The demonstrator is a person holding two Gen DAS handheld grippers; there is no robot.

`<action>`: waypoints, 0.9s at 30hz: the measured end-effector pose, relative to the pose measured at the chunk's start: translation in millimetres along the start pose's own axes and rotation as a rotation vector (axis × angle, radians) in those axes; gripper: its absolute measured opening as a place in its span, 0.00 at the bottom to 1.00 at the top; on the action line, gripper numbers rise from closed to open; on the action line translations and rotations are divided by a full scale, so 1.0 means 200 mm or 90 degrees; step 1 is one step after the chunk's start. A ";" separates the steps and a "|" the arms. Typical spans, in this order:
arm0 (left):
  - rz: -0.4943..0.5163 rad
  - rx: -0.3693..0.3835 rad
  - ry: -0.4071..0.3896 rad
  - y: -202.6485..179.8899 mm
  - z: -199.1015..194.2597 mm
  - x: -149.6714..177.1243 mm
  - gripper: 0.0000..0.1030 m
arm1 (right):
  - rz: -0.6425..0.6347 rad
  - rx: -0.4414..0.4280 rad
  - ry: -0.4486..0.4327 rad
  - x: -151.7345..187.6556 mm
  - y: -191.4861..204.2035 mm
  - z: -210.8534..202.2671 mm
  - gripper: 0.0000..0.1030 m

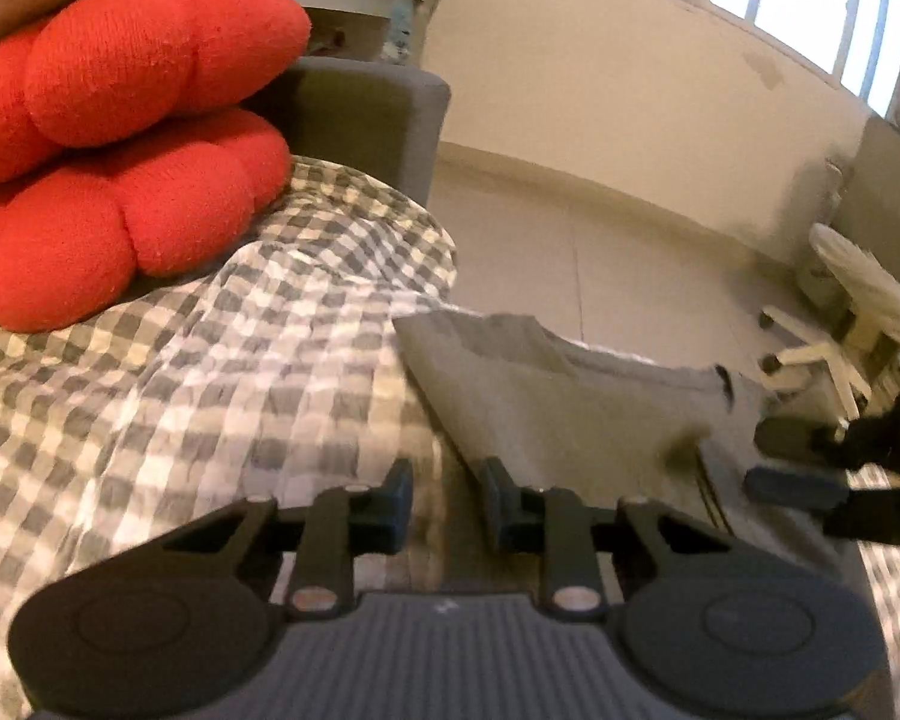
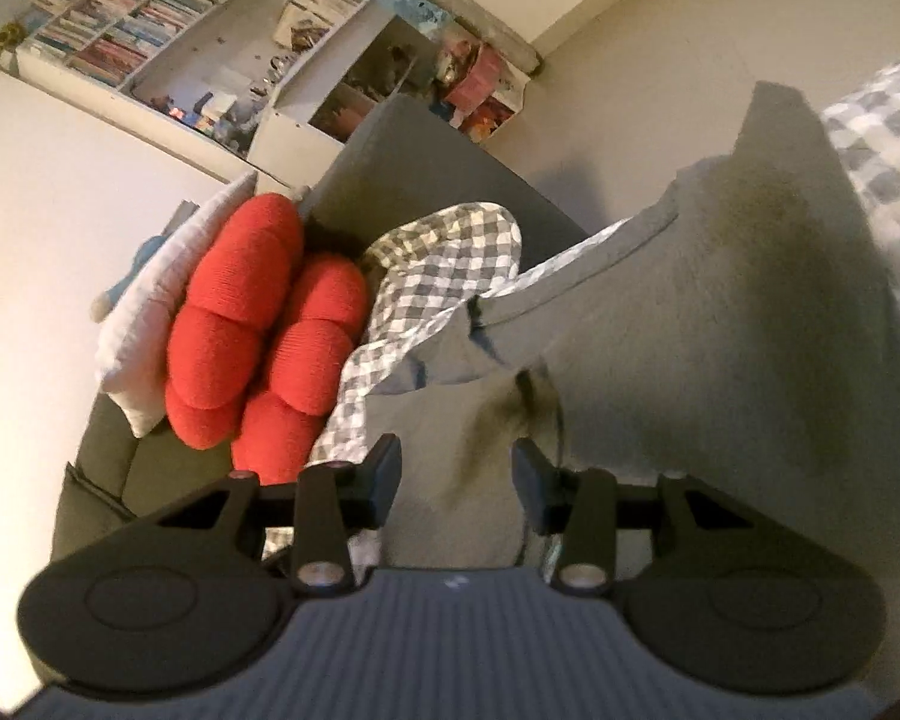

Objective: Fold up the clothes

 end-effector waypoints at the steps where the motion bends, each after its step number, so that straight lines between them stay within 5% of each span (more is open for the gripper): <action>1: -0.006 0.000 -0.002 0.00 0.02 -0.01 0.23 | 0.000 -0.001 0.005 -0.01 -0.02 0.02 0.45; 12: 0.005 0.009 -0.024 -0.05 0.16 -0.06 0.21 | -0.021 -0.009 0.018 -0.06 -0.11 0.18 0.43; 15: 0.005 0.012 -0.029 -0.07 0.18 -0.07 0.21 | -0.045 -0.003 0.013 -0.08 -0.10 0.21 0.31; 18: -0.005 0.013 -0.036 -0.06 0.18 -0.08 0.21 | -0.059 -0.002 0.009 -0.08 -0.08 0.23 0.08; 23: -0.052 0.017 -0.087 0.02 0.12 -0.16 0.21 | -0.082 -0.064 -0.057 -0.12 0.11 0.05 0.06; 27: -0.068 0.028 -0.097 0.03 0.13 -0.21 0.21 | -0.098 -0.027 -0.096 -0.19 0.16 -0.05 0.06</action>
Point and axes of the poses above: each gripper's, at about its wrist camera, not at the fingertips, and z roughly the way its jaws point, y to its left, x to its underside, the point moved 6 cm from there along z, roughly the way its jaws point, and after that the axes turned 12 degrees about -x, right-handed, at the moved point
